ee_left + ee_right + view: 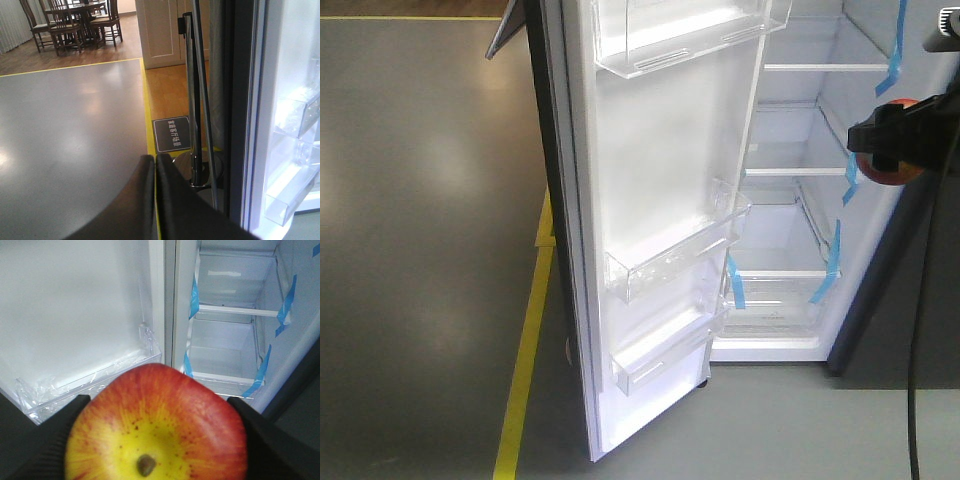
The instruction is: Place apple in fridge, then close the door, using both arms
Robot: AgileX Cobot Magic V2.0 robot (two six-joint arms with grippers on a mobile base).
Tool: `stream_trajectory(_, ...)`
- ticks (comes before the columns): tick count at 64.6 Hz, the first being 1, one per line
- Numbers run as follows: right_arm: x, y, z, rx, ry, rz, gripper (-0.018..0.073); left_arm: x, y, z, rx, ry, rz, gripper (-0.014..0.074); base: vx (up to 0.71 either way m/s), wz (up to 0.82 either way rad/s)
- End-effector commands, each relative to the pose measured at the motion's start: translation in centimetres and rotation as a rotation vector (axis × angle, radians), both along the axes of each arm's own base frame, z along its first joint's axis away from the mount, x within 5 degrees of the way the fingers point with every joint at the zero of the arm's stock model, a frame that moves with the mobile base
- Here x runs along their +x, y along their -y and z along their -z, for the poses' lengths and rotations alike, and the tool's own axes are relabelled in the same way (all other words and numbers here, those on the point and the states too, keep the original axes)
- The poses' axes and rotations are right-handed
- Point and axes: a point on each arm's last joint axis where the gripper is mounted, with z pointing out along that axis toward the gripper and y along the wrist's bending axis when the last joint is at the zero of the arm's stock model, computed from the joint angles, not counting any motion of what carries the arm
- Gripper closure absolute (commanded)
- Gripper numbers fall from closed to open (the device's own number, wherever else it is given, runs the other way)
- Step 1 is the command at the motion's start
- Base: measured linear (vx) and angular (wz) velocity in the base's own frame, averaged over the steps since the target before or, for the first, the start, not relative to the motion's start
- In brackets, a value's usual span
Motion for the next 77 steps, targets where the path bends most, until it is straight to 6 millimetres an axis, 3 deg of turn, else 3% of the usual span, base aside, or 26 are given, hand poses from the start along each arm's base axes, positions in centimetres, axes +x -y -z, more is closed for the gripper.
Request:
stream_trajectory(1,-0.37,0.19,-2.63,-0.006,0.134,0.017,0.0443,0.07,0.07,0.18,-0.004,0.065,0.008,0.0602,0.1,-0.01)
stream_trajectory(77,-0.36,0.2,-2.66,-0.006,0.137,0.018,0.0442,0.07,0.07,0.18,-0.004,0.065,0.008,0.0602,0.09,-0.02)
